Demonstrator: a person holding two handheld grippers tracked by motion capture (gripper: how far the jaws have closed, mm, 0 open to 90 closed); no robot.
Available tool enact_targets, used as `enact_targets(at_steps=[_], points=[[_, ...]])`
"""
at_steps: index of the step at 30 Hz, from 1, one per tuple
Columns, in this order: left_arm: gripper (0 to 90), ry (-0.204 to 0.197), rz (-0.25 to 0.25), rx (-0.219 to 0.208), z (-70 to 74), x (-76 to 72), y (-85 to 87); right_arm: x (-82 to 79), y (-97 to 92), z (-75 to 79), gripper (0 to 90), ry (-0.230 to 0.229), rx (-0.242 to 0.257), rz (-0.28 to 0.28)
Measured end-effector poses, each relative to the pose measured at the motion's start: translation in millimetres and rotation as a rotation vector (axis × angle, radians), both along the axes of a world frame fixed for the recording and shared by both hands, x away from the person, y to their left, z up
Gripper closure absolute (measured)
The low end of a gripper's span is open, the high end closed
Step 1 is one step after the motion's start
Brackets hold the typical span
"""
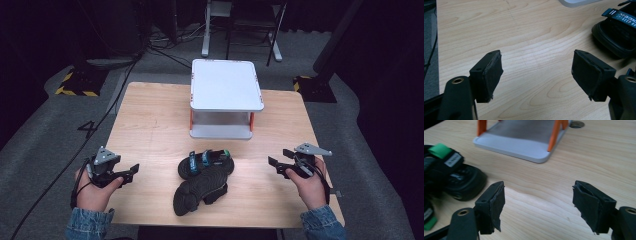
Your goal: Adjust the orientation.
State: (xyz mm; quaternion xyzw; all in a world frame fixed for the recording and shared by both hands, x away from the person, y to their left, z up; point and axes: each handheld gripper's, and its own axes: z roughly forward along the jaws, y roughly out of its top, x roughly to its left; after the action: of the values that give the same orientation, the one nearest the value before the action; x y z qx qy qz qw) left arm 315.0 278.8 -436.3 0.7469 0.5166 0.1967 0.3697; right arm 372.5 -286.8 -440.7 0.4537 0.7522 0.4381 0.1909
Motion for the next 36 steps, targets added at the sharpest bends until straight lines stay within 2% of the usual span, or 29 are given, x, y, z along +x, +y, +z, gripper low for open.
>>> enact_targets(at_steps=[5,11,15,17,18,25,34,36], points=[[25.3,-0.003,0.008,-0.031,1.5,0.3,-1.2,-6.9,10.3,7.7,25.5,-0.026,0.003,0.036],[25.4,-0.009,0.002,-0.034,3.1,1.6,-4.6,-12.8,18.9,12.1,23.1,-0.029,0.021,0.060],[25.4,-0.001,-0.012,-0.026,1.4,2.7,-6.2,-18.1,34.6,13.2,21.2,-0.013,0.037,0.120],[25.4,-0.001,-0.009,-0.026,1.1,2.5,-6.0,-21.5,43.6,14.6,21.5,0.021,0.096,0.189],[25.4,-0.003,-0.008,-0.027,1.0,2.3,-6.2,-24.0,50.1,15.8,21.7,0.025,0.113,0.231],[25.4,0.006,-0.004,-0.024,-0.5,-0.9,-5.1,-37.2,85.9,19.5,21.8,-0.007,0.066,0.363],[25.4,0.012,0.016,-0.019,-3.8,-9.7,0.7,-46.6,121.8,16.2,20.7,-0.020,0.026,0.489],[25.4,0.014,0.020,-0.017,-4.5,-11.6,2.7,-46.3,126.3,14.3,20.2,-0.018,0.024,0.500]])
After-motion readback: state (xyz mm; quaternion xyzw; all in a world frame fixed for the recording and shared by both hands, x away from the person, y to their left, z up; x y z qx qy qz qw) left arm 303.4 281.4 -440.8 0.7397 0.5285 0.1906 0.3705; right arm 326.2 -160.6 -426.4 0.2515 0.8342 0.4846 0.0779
